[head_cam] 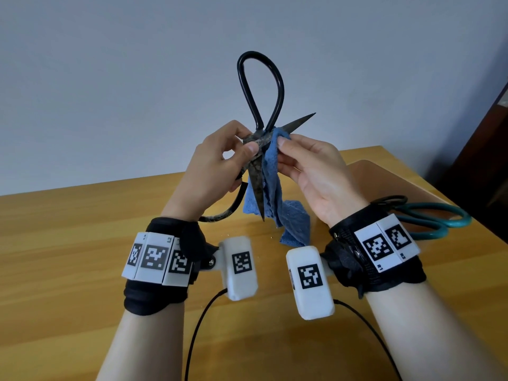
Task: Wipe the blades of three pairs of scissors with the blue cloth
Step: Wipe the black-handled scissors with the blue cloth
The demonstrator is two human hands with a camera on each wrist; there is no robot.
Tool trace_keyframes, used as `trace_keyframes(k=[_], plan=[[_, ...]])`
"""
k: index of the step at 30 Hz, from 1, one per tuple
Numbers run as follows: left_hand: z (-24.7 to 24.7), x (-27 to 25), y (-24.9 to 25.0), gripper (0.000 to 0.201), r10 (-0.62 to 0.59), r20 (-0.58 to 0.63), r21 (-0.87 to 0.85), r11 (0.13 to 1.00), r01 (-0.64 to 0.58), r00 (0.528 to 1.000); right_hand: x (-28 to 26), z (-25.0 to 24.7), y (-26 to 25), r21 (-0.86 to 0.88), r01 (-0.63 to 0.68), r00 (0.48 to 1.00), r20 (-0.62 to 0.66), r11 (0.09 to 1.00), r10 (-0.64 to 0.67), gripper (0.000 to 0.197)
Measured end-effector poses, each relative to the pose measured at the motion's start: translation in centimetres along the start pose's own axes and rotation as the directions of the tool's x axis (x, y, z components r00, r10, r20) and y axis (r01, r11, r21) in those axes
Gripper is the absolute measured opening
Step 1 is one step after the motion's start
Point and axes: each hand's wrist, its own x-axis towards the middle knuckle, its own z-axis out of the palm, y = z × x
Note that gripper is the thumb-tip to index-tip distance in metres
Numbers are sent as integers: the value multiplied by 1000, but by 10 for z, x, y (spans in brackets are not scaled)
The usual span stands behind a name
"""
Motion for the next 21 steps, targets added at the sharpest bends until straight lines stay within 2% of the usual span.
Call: trace_keyframes(k=[10, 15, 21], plan=[[-1, 1, 5, 13, 42, 19, 11, 999, -42, 999, 0, 2, -5, -11, 20, 1000, -13, 1000, -20, 14], [-3, 0, 5, 13, 31, 20, 11, 999, -31, 999, 0, 3, -5, -24, 14, 1000, -4, 1000, -14, 18], [-9, -3, 4, 13, -14, 30, 5, 1000, 14, 999, -2, 8, -5, -68, 20, 999, 41, 997, -17, 12]])
